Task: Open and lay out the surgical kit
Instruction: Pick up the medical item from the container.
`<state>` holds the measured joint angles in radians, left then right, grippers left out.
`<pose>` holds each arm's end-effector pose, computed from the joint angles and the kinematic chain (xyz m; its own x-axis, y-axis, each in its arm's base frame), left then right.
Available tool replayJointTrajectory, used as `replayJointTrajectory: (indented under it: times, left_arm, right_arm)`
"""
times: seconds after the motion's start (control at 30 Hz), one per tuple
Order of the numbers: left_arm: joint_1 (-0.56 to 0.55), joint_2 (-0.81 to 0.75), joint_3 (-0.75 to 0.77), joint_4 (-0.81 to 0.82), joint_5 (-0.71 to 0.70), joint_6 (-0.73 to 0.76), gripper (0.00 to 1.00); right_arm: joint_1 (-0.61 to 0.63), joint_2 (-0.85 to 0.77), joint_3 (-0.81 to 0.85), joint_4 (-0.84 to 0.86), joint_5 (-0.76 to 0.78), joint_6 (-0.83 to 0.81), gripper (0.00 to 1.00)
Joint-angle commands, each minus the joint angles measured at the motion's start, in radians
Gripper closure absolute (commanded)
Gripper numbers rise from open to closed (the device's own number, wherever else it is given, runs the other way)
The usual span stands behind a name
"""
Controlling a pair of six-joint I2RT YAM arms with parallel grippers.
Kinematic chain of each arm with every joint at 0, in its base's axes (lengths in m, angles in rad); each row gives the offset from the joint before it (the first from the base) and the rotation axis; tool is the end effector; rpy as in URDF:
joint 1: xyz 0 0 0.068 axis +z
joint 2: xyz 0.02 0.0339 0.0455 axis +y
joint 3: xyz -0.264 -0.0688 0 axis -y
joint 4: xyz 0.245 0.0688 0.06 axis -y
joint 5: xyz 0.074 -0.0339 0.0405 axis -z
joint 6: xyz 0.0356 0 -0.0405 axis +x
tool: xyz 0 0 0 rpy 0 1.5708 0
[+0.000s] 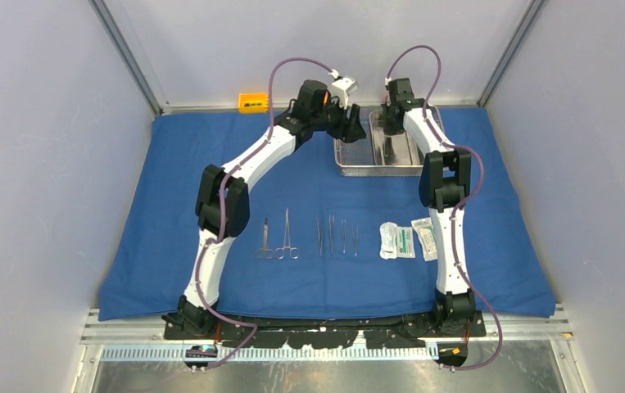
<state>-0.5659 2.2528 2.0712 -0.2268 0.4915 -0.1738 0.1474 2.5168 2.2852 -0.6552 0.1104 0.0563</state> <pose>0.4425 -0.3010 0.2914 -0.4751 0.1212 -0.8715 0.7677 0.5411 -0.3433 0.5500 0.0777 0.1853 -0.7698 -0.0578 -0.6357 -0.0338 0.9982 -0.0497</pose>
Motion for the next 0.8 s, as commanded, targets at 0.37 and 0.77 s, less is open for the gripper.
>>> replayJointTrajectory:
  times: [0.37,0.77]
  left_arm:
    - [0.016,-0.082,-0.005,-0.005,0.021,0.008,0.43]
    - [0.022,-0.069,0.017,-0.017,0.024,0.008,0.43]
  right_arm:
    - [-0.003,0.032,0.16,0.047,0.028,0.032,0.69]
    - [-0.002,0.123,0.281,0.033,0.031,0.063,0.7]
